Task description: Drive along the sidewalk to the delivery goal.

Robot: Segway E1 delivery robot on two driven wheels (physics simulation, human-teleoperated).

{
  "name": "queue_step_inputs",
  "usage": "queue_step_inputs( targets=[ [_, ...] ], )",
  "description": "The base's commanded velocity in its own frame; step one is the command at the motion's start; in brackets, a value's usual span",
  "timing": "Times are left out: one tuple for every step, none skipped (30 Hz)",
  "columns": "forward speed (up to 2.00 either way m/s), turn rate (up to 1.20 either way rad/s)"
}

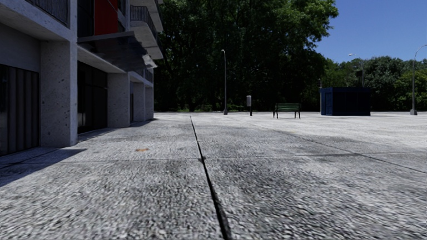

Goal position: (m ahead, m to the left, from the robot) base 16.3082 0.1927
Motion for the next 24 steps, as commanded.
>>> queue_step_inputs(
  targets=[
    [2.00, 0.00],
    [2.00, 0.00],
    [2.00, 0.00],
    [2.00, 0.00],
    [2.00, 0.01],
    [2.00, 0.21],
    [2.00, 0.47],
    [2.00, 0.47],
    [2.00, 0.54],
    [2.00, 0.57],
    [2.00, 0.57],
    [2.00, 0.57],
    [2.00, 0.51],
    [2.00, 0.42],
    [2.00, 0.29],
    [2.00, 0.29],
    [2.00, 0.22],
    [2.00, 0.00],
    [2.00, 0.00],
    [2.00, 0.00],
    [2.00, 0.00],
    [2.00, 0.00],
    [2.00, 0.00],
    [2.00, 0.00]
  ],
)
